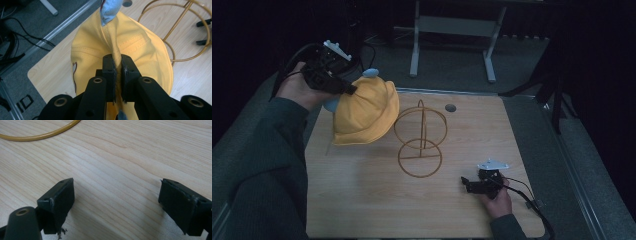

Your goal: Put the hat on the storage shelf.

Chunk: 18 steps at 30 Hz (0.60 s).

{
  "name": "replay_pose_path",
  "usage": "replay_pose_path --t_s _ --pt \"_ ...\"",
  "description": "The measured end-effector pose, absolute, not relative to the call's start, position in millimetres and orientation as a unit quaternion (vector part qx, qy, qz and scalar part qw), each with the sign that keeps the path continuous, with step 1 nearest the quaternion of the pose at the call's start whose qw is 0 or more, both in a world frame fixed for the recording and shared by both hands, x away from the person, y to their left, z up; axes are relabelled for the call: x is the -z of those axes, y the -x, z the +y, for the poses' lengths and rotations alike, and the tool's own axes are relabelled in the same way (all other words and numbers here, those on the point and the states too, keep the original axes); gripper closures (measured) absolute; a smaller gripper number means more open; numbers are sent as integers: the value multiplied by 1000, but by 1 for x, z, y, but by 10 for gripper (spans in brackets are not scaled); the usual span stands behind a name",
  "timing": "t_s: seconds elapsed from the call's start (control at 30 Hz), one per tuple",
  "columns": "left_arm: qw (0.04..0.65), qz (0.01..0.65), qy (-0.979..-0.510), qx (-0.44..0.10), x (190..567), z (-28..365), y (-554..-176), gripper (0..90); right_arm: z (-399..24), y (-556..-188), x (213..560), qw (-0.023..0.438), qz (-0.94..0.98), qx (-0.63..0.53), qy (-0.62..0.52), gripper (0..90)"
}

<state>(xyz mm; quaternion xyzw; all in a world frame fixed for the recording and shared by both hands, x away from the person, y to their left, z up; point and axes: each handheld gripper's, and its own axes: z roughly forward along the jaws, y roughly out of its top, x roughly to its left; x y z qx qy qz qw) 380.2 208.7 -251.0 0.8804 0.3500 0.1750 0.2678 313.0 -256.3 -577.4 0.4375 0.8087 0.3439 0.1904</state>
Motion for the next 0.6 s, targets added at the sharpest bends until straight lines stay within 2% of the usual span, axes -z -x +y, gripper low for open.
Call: replay_pose_path --t_s 0.6 --pt "301 311 -887 -162 228 187 -377 835 -257 -313 577 191 810 -344 -436 132"
